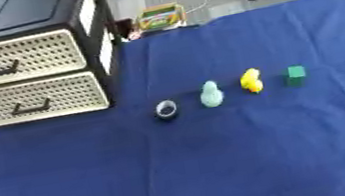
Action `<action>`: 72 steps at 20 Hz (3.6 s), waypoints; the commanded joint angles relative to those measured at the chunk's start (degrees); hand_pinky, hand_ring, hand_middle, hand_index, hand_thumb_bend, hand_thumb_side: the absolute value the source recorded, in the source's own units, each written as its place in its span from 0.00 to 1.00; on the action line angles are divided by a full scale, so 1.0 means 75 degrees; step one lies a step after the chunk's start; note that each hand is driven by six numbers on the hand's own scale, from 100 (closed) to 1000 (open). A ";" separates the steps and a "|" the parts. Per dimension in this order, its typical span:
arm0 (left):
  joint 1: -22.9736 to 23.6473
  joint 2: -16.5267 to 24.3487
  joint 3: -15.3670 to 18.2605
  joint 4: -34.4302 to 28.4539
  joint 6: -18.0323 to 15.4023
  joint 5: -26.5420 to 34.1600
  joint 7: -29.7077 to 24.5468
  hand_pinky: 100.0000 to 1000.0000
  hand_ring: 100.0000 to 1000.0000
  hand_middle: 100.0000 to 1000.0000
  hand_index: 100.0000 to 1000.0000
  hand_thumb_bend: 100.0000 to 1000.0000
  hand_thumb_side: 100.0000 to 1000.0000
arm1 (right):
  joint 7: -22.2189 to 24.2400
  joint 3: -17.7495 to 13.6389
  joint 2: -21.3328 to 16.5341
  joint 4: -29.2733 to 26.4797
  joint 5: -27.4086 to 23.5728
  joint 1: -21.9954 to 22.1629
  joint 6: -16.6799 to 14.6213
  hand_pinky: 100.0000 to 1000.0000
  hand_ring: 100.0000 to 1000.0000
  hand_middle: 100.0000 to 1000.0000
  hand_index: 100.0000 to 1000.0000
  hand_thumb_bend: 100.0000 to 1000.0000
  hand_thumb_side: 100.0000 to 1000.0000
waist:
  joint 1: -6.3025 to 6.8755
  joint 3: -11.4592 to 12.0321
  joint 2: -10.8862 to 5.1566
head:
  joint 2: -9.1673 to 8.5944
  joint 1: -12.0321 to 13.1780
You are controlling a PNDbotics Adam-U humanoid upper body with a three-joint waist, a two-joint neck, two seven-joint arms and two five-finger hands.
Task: Pick up objects from table and place into drawer.
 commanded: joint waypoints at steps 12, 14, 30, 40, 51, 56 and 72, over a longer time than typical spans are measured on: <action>-0.0277 -0.0019 0.0459 -0.0214 0.0207 0.0068 -0.1677 0.00 0.00 0.00 0.89 0.61 1.00 | -0.0009 -0.0034 -0.0159 -0.0118 0.0043 -0.0057 -0.0041 0.56 0.49 0.49 0.74 0.28 0.93 | -0.0038 -0.0022 -0.0028 | -0.0046 0.0064; -0.0273 -0.0037 0.0467 -0.0270 0.0282 0.0090 -0.1746 0.00 0.00 0.00 0.89 0.61 1.00 | -0.0006 -0.0032 -0.0154 -0.0118 0.0046 -0.0061 -0.0043 0.56 0.49 0.49 0.74 0.28 0.93 | -0.0034 -0.0031 -0.0002 | -0.0056 0.0071; -0.0282 -0.0242 0.0443 -0.0234 0.0298 -0.0117 -0.1768 0.00 0.00 0.00 0.94 0.60 1.00 | 0.0027 -0.0030 -0.0128 -0.0118 0.0042 -0.0101 -0.0064 0.56 0.48 0.48 0.74 0.30 0.93 | -0.0017 -0.0099 0.0201 | -0.0250 0.0133; -0.0265 -0.0397 0.0327 -0.0020 0.0168 -0.0483 -0.1768 0.00 0.00 0.00 0.96 0.63 1.00 | 0.0035 -0.0031 -0.0102 -0.0118 0.0029 -0.0130 -0.0076 0.56 0.48 0.47 0.74 0.30 0.93 | -0.0030 -0.0133 0.0250 | -0.0316 0.0178; -0.0196 -0.0482 0.0183 0.0117 0.0019 -0.0741 -0.1768 0.00 0.00 0.00 0.90 0.65 1.00 | 0.0028 -0.0042 -0.0074 -0.0118 0.0028 -0.0126 -0.0067 0.57 0.48 0.47 0.74 0.30 0.93 | -0.0053 -0.0130 0.0249 | -0.0328 0.0203; -0.0166 -0.0476 0.0171 0.0112 0.0052 -0.0640 -0.1768 0.00 0.00 0.00 0.80 0.60 1.00 | 0.0013 -0.0055 -0.0073 -0.0118 0.0027 -0.0128 -0.0067 0.57 0.49 0.47 0.74 0.30 0.93 | -0.0075 -0.0128 0.0233 | -0.0307 0.0202; 0.0409 0.0027 0.0197 -0.0530 0.0244 -0.0315 -0.1768 0.00 0.00 0.00 0.76 0.52 1.00 | -0.0073 -0.0113 -0.0047 -0.0118 0.0024 -0.0128 -0.0062 0.57 0.49 0.47 0.74 0.29 0.93 | -0.0187 -0.0045 0.0194 | -0.0313 0.0187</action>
